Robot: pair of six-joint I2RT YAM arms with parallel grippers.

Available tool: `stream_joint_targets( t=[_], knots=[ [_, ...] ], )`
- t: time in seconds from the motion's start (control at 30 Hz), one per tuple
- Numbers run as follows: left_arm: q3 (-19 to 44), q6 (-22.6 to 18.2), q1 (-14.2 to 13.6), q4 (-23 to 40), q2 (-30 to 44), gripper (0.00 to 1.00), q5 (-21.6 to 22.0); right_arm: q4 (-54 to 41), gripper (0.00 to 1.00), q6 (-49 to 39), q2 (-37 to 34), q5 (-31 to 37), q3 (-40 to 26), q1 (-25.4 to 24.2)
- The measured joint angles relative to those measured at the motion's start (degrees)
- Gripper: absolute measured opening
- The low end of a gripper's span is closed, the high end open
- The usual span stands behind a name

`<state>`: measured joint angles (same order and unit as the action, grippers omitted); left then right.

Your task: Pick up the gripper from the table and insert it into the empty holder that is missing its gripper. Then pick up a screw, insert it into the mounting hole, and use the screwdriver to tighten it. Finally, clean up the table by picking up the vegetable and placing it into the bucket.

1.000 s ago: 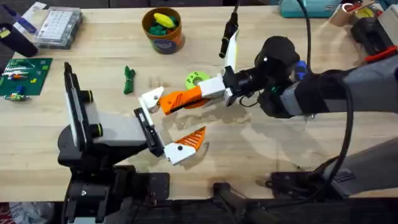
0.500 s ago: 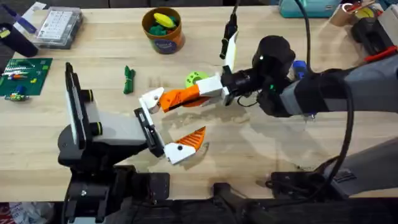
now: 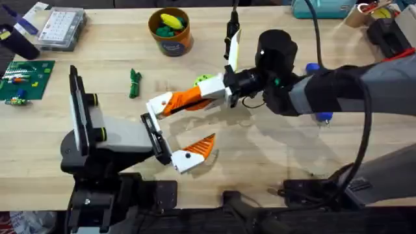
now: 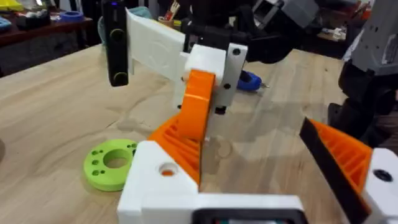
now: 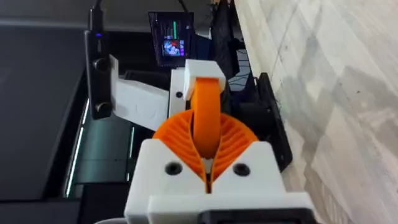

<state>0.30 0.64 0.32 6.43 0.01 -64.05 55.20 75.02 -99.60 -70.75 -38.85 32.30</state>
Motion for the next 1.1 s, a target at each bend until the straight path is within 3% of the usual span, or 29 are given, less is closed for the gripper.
stream_joint_targets(
  t=[0.33, 0.7, 1.1],
  knots=[
    [0.00, 0.00, 0.00, 0.16, 0.00, 0.990, -1.14, -0.17, 0.014, -0.50, 0.01, 1.80, -0.13, 2.03],
    [-0.02, 0.02, 0.75, 0.00, -0.01, 0.990, 0.04, -7.41, 0.014, -3.69, 0.01, 3.22, -3.60, 3.00],
    [-0.02, 0.02, 0.81, -0.10, -0.01, 0.990, 0.62, -8.61, 0.014, -5.22, 0.01, 3.91, -4.17, 3.18]
  ],
)
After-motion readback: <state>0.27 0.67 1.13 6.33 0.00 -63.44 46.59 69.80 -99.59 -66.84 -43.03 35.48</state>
